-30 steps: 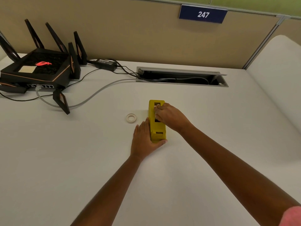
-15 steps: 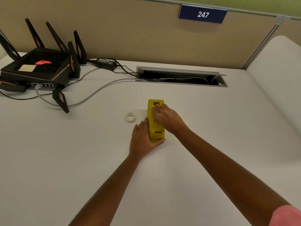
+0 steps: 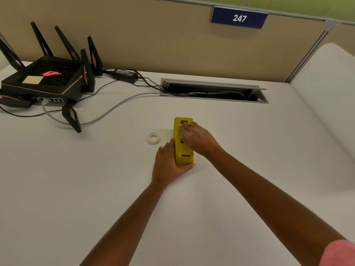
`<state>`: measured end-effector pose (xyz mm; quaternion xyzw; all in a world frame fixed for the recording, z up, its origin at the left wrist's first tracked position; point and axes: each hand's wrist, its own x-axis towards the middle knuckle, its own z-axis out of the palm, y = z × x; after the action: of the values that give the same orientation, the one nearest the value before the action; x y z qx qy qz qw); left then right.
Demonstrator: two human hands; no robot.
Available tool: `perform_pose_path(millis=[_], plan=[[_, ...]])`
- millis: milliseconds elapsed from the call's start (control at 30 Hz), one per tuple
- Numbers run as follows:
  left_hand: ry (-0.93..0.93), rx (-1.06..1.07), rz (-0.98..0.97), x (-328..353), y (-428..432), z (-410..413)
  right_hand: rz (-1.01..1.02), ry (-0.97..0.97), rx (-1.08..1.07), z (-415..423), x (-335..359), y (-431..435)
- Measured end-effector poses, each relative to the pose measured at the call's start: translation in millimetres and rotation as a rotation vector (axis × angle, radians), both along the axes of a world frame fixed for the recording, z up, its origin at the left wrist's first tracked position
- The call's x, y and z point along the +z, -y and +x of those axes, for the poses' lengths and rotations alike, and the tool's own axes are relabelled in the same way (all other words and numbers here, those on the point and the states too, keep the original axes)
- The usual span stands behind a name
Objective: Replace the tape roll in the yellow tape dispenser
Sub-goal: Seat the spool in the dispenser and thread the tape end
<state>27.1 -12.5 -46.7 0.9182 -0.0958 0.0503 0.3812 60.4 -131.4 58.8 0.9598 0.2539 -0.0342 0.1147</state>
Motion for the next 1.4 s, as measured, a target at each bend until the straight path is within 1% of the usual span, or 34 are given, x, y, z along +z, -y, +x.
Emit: perform_pose_path(millis=[167,500,600,667,800,900,1133,1400], plan=[[0.000,0.000,0.008,0.8,-0.4,-0.6,0.086,0.016,-0.012,-0.7,1.8,3.9],[-0.011,-0.006,0.015,-2.3,-0.7,1.2,0.074,-0.011,-0.006,3.5,2.1,6.9],[-0.013,-0.006,0.013,-2.2,-0.7,1.4,0.103,-0.009,-0.008,4.8,3.1,7.1],[-0.010,-0.007,0.018,-2.9,-0.9,1.7,0.153,-0.009,-0.009,4.1,4.0,7.8],[-0.012,-0.011,0.019,-3.5,-0.7,2.6,0.319,-0.038,-0.071,-1.0,2.4,12.6],[-0.008,-0.013,0.011,-3.3,-0.2,2.6,0.391,-0.036,-0.109,-3.5,-2.9,14.8],[-0.003,-0.005,0.019,-1.6,-0.3,0.5,0.442,0.035,-0.129,-2.7,-8.1,11.6],[-0.005,-0.008,0.010,-0.1,-0.3,0.7,0.518,0.141,-0.048,-5.3,-14.9,11.7]])
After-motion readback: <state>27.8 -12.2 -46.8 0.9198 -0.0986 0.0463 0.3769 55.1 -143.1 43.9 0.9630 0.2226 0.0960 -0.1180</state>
